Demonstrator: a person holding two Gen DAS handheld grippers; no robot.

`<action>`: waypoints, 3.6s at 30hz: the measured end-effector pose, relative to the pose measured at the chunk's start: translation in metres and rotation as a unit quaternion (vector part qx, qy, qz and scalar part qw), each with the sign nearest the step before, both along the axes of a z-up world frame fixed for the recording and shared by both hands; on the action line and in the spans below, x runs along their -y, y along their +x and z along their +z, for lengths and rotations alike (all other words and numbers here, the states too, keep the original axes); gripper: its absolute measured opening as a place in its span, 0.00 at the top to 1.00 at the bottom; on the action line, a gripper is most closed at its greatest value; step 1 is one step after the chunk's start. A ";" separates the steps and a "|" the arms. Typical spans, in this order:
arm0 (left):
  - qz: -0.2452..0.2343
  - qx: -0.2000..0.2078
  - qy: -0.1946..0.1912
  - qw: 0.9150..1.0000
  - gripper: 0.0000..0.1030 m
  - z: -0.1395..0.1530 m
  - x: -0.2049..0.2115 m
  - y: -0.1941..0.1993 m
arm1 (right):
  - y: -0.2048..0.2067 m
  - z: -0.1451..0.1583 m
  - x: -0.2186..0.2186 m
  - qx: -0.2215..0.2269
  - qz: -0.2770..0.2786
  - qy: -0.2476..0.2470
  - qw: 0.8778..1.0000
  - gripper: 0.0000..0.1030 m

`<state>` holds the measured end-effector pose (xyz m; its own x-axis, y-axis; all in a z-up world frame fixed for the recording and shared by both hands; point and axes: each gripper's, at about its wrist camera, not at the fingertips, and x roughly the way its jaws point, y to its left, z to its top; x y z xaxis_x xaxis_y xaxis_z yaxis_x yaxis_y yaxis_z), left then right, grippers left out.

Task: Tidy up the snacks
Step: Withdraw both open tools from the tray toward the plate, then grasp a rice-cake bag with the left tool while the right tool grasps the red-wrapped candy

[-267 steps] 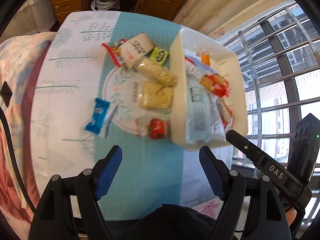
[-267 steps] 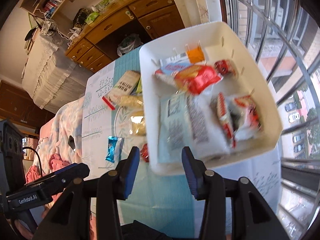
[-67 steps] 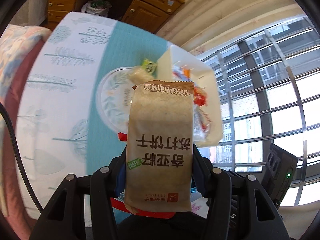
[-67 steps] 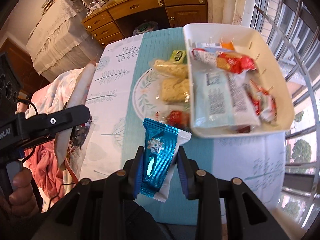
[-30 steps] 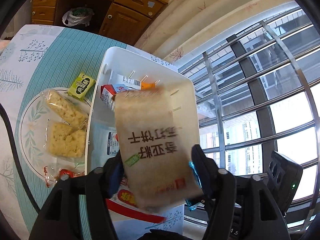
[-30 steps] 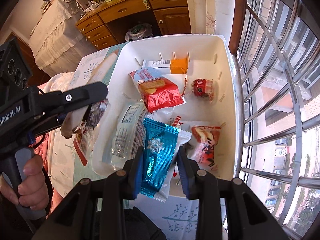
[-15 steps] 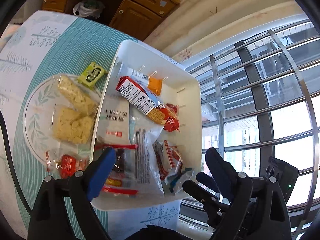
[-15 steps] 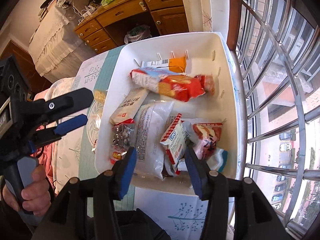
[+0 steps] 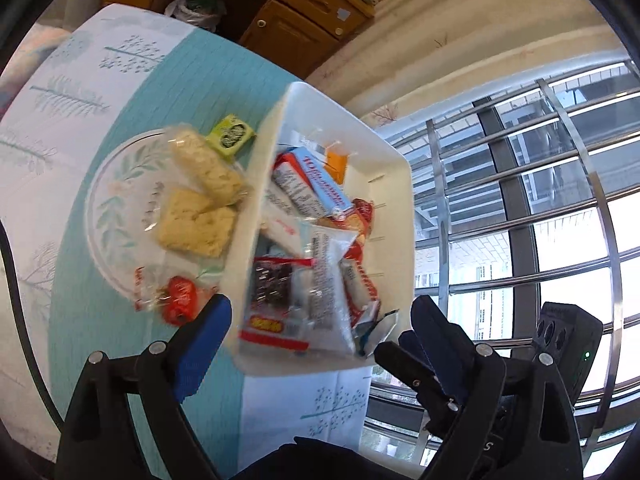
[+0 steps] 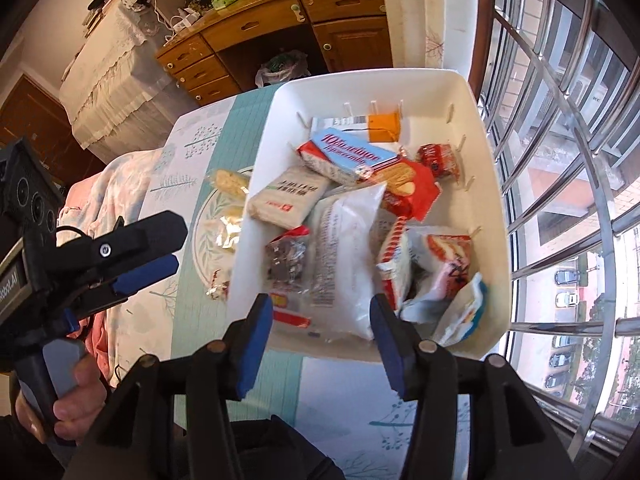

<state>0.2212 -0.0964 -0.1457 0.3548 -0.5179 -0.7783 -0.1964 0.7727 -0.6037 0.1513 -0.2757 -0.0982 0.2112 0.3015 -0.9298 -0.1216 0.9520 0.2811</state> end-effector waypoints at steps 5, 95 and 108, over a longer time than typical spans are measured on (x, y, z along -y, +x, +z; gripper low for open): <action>0.007 0.000 -0.002 1.000 0.12 0.000 -0.034 -0.019 | -0.010 0.003 -0.025 0.002 0.002 -0.004 1.000 0.50; -0.589 0.176 0.388 0.687 0.11 -0.079 0.008 0.109 | -0.053 -0.143 -0.145 0.011 -0.418 0.046 0.907 0.43; -0.600 0.185 0.364 0.688 0.11 -0.115 0.035 0.123 | -0.035 -0.142 -0.164 0.066 -0.352 -0.037 0.933 0.43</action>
<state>0.3440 -0.1317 -0.2610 0.2564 -0.1310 -0.9576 0.9091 0.3692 0.1929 0.1160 -0.1112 -0.2399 0.4465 -0.0192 -0.8946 0.5117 0.8256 0.2376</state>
